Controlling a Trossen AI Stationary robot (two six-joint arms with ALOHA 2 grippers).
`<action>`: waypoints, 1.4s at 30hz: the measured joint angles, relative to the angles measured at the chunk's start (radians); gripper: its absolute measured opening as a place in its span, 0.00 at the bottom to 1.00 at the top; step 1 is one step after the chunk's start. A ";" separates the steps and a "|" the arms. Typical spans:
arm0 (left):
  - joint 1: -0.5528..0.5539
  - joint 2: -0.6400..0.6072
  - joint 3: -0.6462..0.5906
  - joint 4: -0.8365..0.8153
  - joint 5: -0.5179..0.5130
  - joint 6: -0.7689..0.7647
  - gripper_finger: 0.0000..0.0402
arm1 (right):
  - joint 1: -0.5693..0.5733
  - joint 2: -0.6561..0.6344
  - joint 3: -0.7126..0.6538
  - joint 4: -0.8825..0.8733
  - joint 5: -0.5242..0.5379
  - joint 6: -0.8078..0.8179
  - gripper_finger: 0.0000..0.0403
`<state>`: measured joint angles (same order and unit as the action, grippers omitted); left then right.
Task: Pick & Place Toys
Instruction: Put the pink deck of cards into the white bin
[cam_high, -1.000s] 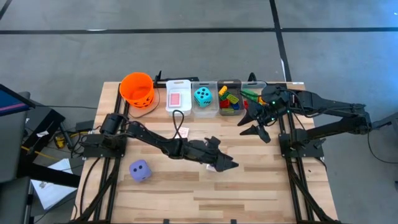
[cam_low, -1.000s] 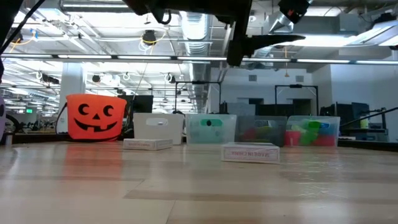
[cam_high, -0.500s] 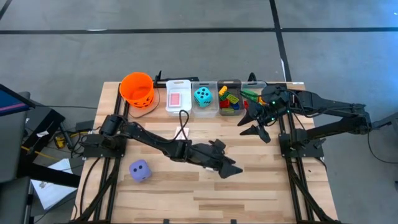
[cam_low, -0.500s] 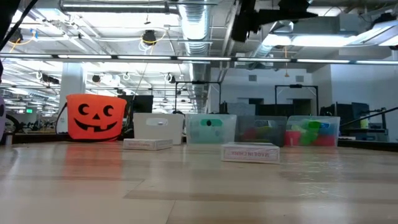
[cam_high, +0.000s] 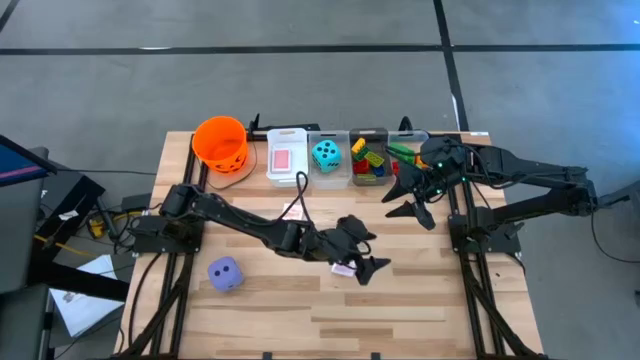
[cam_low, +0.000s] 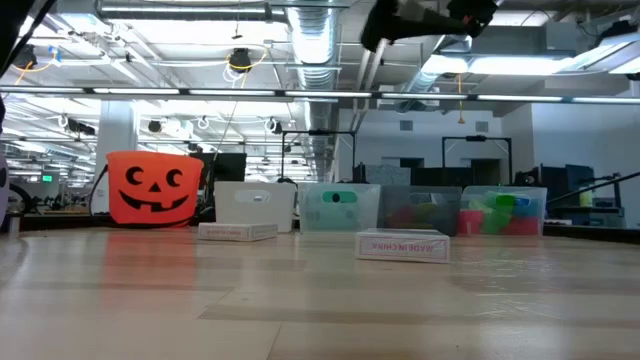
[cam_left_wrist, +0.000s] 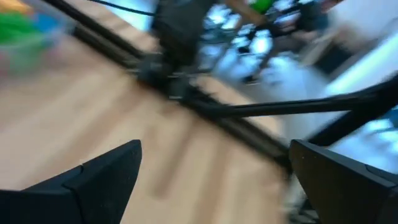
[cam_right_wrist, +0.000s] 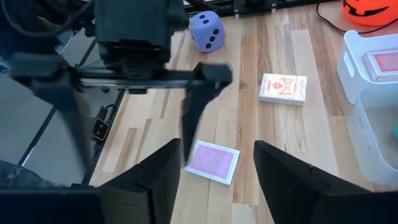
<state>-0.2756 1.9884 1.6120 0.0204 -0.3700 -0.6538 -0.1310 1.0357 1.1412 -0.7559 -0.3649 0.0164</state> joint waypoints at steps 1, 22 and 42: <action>-0.004 0.000 0.011 -0.041 -0.040 0.023 1.00 | 0.000 0.000 0.000 0.000 0.000 0.000 0.49; -0.187 0.037 0.058 -0.284 -0.379 -0.288 1.00 | 0.022 0.005 -0.002 -0.120 -0.002 -0.215 0.49; -0.195 -0.310 0.058 -0.459 -0.258 -0.484 0.99 | 0.209 0.453 -0.001 -0.005 -0.052 -0.732 0.50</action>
<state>-0.4706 1.6781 1.6699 -0.4387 -0.6278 -1.1381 0.0776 1.4888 1.1404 -0.7613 -0.4172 -0.7155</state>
